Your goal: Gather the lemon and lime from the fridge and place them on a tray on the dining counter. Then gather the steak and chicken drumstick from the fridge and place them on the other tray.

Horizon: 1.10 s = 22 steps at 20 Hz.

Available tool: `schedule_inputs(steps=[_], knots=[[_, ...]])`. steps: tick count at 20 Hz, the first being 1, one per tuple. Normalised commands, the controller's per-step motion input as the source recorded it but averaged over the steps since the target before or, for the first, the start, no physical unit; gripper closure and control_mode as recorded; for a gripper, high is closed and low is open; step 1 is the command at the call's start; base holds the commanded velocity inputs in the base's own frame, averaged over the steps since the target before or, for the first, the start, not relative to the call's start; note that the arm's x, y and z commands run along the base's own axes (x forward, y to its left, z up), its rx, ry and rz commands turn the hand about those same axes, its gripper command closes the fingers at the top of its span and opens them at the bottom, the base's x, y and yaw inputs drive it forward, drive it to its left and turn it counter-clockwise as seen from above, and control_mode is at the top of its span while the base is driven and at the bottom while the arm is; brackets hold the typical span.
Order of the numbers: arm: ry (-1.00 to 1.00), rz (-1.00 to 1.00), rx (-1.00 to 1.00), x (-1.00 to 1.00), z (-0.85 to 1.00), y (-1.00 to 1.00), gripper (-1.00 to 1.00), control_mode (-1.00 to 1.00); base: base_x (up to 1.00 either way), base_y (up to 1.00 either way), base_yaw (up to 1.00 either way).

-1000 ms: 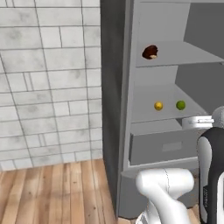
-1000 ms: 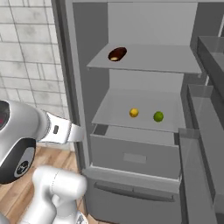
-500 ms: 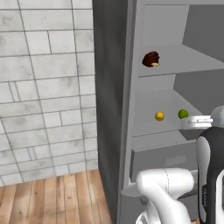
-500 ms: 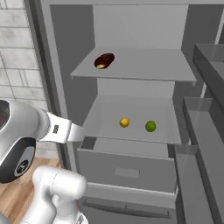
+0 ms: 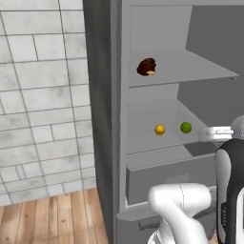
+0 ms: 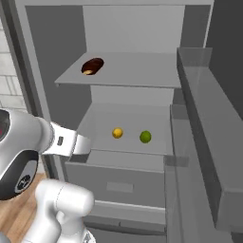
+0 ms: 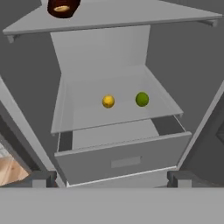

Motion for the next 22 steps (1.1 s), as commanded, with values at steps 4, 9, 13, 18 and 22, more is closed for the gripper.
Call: schedule_inputs(steps=[4,9,13,18,22], knots=[[0.00,0.00,0.00,0.00,0.00,0.00,-1.00,1.00,0.51,-0.32,0.00],[0.00,0.00,0.00,0.00,0.00,0.00,-1.00,1.00,0.64,-0.09,0.00],[0.00,0.00,0.00,0.00,0.00,0.00,-1.00,1.00,0.66,0.00,0.06],[-0.13,0.08,0.08,0.37,0.35,0.00,-1.00,-1.00,0.00,0.00,0.00],[-0.16,0.11,0.06,0.32,0.63,0.00,-1.00,-1.00,0.00,0.00,0.00]])
